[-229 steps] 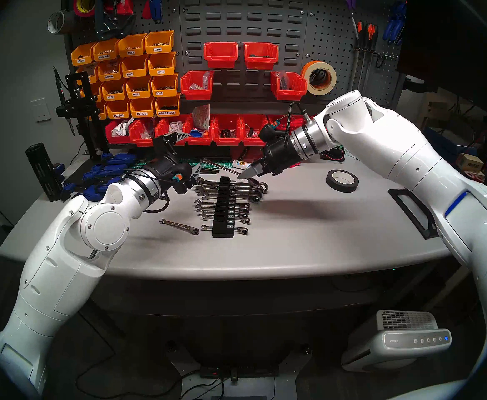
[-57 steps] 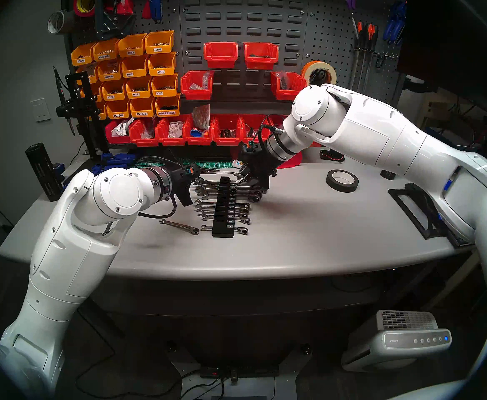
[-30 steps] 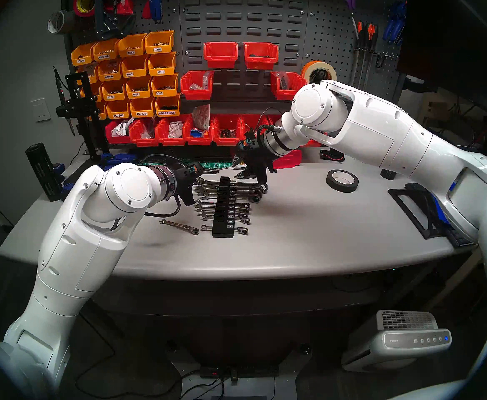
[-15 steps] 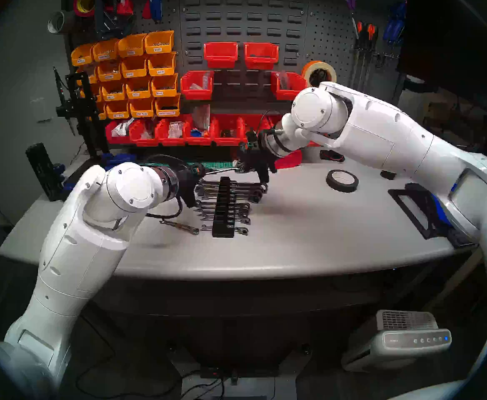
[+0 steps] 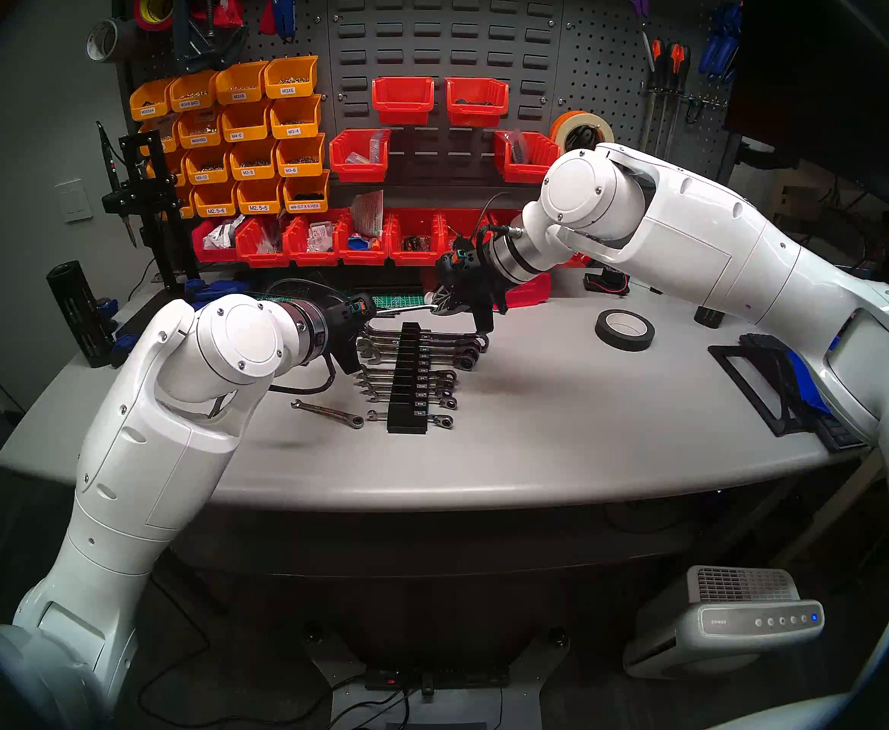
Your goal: Put the wrenches on the table into the correct slot in the case
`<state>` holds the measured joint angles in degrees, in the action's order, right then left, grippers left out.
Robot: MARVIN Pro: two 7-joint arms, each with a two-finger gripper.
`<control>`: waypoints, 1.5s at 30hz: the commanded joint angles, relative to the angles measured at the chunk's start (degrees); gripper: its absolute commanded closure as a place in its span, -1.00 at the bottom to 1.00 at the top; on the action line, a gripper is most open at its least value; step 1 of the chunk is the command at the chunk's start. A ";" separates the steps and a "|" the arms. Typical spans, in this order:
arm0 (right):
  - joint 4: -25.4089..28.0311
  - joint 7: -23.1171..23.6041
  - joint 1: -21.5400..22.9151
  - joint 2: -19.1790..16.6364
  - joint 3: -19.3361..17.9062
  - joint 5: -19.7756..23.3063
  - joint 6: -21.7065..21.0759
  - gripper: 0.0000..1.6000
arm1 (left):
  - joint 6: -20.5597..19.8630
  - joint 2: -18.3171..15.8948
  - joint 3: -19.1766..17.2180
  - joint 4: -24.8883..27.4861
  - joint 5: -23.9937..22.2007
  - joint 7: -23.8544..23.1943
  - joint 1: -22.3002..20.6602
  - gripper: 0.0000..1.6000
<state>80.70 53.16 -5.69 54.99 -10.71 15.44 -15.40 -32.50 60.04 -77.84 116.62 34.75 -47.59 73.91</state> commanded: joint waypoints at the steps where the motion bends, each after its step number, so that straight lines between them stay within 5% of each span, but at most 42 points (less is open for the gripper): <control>1: 2.01 0.25 0.76 -1.16 -2.35 2.62 -1.64 1.00 | 0.49 1.44 -2.85 0.39 -1.02 1.49 -4.15 0.33; 2: 2.45 0.36 0.88 -1.37 -2.28 2.56 -1.91 1.00 | 0.63 1.43 -2.97 0.33 -1.21 1.40 -4.24 0.07; 8: 3.60 1.33 0.47 -2.44 -3.15 5.29 -4.17 1.00 | 1.31 1.29 -3.68 0.59 -1.94 1.22 -3.86 0.07; 10: 3.49 1.97 -0.19 -2.66 -3.96 7.48 -4.85 1.00 | 1.48 1.44 -4.14 0.90 -2.51 1.18 -3.40 -0.22; 11: 3.73 2.17 -0.24 -2.83 -4.00 7.86 -5.37 1.00 | 1.76 1.47 -4.34 1.11 -2.93 0.94 -3.36 -0.56; 14: 3.77 2.94 -0.50 -3.18 -4.41 9.52 -6.69 1.00 | 1.86 2.26 -4.93 1.40 -3.66 1.22 -3.40 -0.73; 15: 3.95 3.30 -0.57 -3.50 -4.41 9.93 -6.82 1.00 | 2.11 2.85 -5.34 1.50 -4.15 1.58 -3.55 -1.00; 26: 5.48 2.31 -1.53 -5.80 -4.77 12.04 -9.87 1.00 | 2.40 5.23 -7.78 0.70 -6.53 2.89 -5.34 -1.00; 45: 1.85 -0.20 -2.67 -2.35 -6.70 17.66 -13.92 1.00 | 7.52 4.28 -7.64 -2.17 -4.70 6.11 -1.55 -1.00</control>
<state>83.14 54.20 -9.41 51.33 -15.01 31.28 -28.26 -27.47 64.39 -84.67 114.44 29.43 -43.94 72.38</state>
